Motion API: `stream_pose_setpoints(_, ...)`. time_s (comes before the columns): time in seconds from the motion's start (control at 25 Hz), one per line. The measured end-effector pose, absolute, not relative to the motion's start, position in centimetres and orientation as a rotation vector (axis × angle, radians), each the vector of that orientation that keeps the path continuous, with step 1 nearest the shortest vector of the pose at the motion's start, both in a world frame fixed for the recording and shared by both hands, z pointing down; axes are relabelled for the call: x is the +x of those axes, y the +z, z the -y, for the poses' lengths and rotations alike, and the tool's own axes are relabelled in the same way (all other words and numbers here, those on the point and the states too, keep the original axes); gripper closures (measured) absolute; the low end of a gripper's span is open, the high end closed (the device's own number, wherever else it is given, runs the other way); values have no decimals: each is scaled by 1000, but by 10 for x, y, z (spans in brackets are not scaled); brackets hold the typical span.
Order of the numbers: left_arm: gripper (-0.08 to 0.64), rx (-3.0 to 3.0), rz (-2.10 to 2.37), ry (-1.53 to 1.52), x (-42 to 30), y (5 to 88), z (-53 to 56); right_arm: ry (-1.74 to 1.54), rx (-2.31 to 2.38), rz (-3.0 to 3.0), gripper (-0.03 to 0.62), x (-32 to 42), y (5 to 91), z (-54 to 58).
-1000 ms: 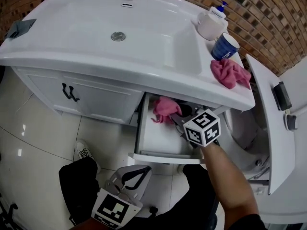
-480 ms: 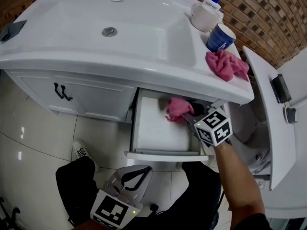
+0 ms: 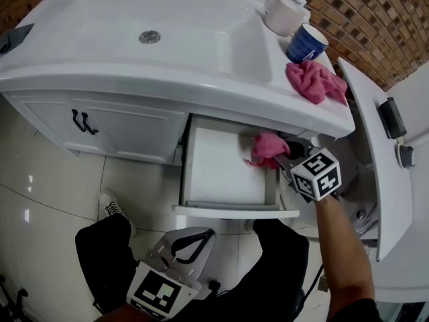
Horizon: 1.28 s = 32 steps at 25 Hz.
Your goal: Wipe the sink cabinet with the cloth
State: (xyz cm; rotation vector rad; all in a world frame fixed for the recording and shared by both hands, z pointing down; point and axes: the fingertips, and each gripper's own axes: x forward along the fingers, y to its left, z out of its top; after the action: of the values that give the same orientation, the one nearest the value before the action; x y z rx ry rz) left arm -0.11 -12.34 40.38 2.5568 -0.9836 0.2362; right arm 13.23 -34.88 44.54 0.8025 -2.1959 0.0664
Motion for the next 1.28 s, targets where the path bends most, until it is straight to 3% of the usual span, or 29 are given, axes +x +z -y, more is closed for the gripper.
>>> stream_pose_setpoints(0.24,554,2555,995,235,-7,403,120,-50,600,2324,515,58,416,317)
stream_pose_setpoints(0.56,554,2535,1014,243,-23,404,109,-140,328,2327,515,-29,438,276)
stream_pose_setpoints(0.92,554,2537,1036,227,-26,400,109,-99,346,2317,515,-20,443,278)
stream_pose_setpoints(1.28,554,2541,1048,198,-19,396,118,-87,400,2229,515,40,450,286)
